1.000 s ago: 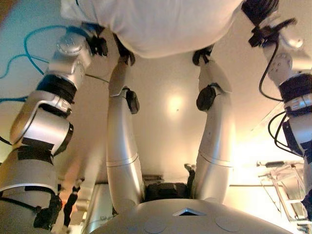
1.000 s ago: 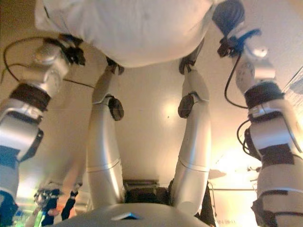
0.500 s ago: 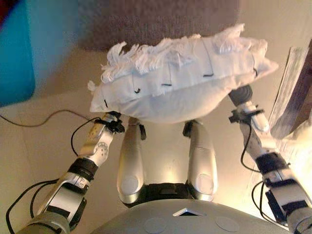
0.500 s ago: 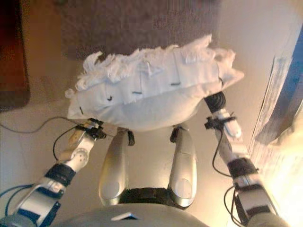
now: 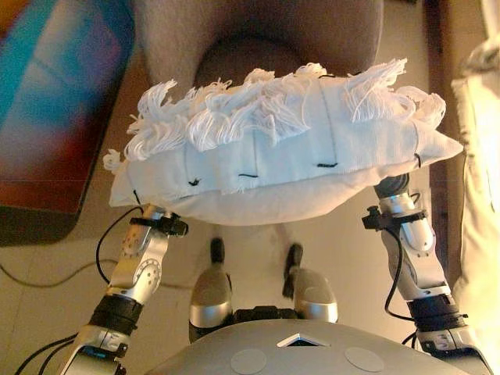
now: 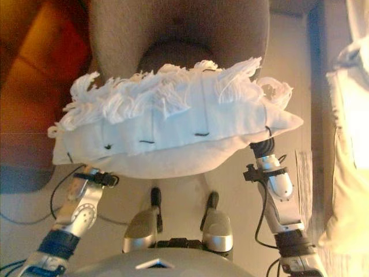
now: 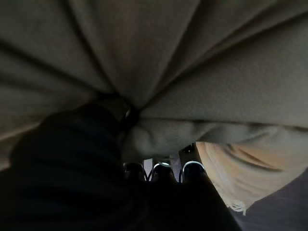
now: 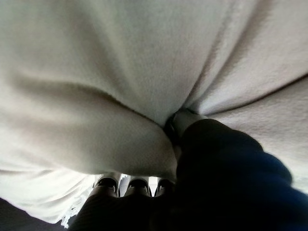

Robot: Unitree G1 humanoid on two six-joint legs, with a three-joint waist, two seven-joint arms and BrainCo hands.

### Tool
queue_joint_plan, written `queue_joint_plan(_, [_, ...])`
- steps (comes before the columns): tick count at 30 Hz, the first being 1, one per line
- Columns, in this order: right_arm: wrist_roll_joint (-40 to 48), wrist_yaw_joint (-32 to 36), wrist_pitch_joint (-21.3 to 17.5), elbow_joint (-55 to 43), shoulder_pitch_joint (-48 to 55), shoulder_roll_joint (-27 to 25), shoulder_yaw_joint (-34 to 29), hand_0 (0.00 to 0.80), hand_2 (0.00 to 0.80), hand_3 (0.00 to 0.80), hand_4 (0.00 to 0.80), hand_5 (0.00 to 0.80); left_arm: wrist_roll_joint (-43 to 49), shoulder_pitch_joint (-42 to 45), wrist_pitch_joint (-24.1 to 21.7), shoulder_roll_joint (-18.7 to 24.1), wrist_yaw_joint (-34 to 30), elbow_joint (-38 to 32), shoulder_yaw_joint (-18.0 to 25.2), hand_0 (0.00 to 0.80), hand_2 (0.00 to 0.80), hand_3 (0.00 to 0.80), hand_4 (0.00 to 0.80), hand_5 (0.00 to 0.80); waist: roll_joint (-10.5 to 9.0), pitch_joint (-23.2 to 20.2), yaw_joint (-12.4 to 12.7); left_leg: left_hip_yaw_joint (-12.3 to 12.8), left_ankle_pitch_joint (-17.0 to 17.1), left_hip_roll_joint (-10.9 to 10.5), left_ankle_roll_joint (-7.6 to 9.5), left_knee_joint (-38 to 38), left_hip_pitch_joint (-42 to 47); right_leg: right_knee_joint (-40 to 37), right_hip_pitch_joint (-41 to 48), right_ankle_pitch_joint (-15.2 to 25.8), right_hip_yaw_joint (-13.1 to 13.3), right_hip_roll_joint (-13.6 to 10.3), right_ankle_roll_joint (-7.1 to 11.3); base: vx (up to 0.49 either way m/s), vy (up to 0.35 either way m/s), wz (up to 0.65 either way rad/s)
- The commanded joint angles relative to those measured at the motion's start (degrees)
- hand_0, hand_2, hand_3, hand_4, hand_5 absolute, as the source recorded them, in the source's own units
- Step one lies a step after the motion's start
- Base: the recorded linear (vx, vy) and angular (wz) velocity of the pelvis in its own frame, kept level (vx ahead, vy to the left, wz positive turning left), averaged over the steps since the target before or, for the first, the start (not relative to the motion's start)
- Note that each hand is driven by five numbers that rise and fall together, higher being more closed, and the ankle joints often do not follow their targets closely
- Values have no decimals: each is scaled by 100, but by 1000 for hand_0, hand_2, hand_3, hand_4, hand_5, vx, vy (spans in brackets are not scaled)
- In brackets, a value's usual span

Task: Pick up the cushion and take it to the sofa

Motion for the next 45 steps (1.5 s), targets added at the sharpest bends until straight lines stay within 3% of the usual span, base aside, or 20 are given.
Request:
queue_joint_plan(1, [-242,2,-487,-945,-194,-95,154,800,800,800,800,800,-4,-283,-678,-346,-137,-1115,-113,800,800,800,800,800,47,-747,94,137,-718,38,305,1,326,271,179,-530,20,-64,44,44,-38,4])
queue_joint_plan(5, [-264,-412,-531,-1262,-143,-167,18,800,800,800,800,800,46,-124,-720,-417,-167,-1507,-162,800,800,800,800,800,6,-854,89,122,-792,74,268,1,444,89,415,-522,-21,-4,10,1,-44,0])
queue_joint_plan(11, [-592,-915,-570,-1312,-264,-200,208,800,800,800,800,800,321,-433,-715,-334,284,-1489,-358,800,800,800,800,800,-11,-858,40,-16,-766,123,236,1,437,171,477,-675,44,130,-81,-39,-107,-1])
queue_joint_plan(17, [-751,-1199,-469,-1182,-634,-263,440,800,800,800,800,800,202,-583,-796,-311,469,-1416,-391,800,800,800,800,800,-45,-768,84,46,-523,491,41,1,529,237,454,-792,203,416,-347,-32,-231,-3])
queue_joint_plan(19, [-728,-1166,-491,-1167,-811,-379,511,800,800,800,800,800,159,-560,-880,-349,571,-1414,-354,800,800,800,800,800,-172,-655,115,169,-565,669,11,795,337,249,399,-731,335,441,-451,-53,-297,-9])
queue_joint_plan(22, [-546,-1128,-648,-1077,-913,-476,591,800,800,800,800,800,210,-451,-1020,-396,567,-1358,-345,800,800,800,800,800,-299,-391,170,362,-347,883,161,2315,-416,405,350,-729,435,560,-672,-34,-317,-31])
queue_joint_plan(24, [-603,-1236,-692,-1002,-953,-468,656,800,800,800,800,800,149,-438,-942,-429,495,-1332,-332,800,800,800,800,800,-296,-262,218,316,-401,744,229,2782,-714,501,383,-788,428,606,-720,29,-162,-18])
queue_joint_plan(26, [-688,-1328,-743,-917,-1051,-396,790,800,800,800,800,800,200,-387,-983,-443,439,-1357,-316,800,800,800,800,800,-182,-54,371,83,-391,252,255,2811,-1068,693,449,-942,470,687,-706,98,-41,-2])
queue_joint_plan(30, [-980,-1599,-669,-842,-1220,-377,1013,800,800,800,800,800,140,-471,-1069,-422,655,-1387,-431,800,800,800,800,800,129,74,541,-79,142,-249,202,1445,-1373,845,647,-1232,705,1008,-679,268,43,-37])
queue_joint_plan(33, [-962,-1463,-542,-839,-1161,-435,1077,800,800,800,800,800,139,-411,-1174,-434,682,-1400,-490,800,800,800,800,800,209,48,674,-459,510,-310,142,297,-1373,976,866,-1516,936,1141,-666,506,126,-11])
queue_joint_plan(37, [-785,-1218,-509,-851,-920,-491,1025,800,800,800,800,800,93,-311,-1270,-508,599,-1474,-499,800,800,800,800,800,200,75,742,-905,643,-105,11,1,-1651,1547,923,-2143,1117,1217,-698,642,177,14])
queue_joint_plan(40, [-669,-1106,-658,-767,-836,-503,934,800,800,800,800,800,145,-424,-1313,-538,581,-1371,-517,800,800,800,800,800,110,105,745,-905,547,111,-34,16,-1665,1996,946,-2534,1028,1007,-590,758,294,-15])
queue_joint_plan(42, [-425,-960,-657,-743,-686,-521,813,800,800,800,800,800,198,-390,-1201,-535,610,-1310,-428,800,800,800,800,800,40,26,709,-689,308,117,40,217,-1568,2205,1053,-2603,937,726,-444,885,428,-40])
queue_joint_plan(44, [-59,-697,-476,-810,-428,-483,606,800,800,800,800,800,261,-274,-1107,-460,709,-1315,-338,800,800,800,800,800,-89,-173,667,-566,160,-56,175,688,-1589,2415,1280,-2287,909,461,-187,912,427,-79])
queue_joint_plan(45, [-59,-585,-422,-874,-310,-424,580,800,800,800,800,800,427,-198,-1168,-424,617,-1356,-261,800,800,800,800,800,-233,-303,709,-446,-61,-218,359,924,-1611,2622,1341,-1751,792,224,-28,797,356,-72])
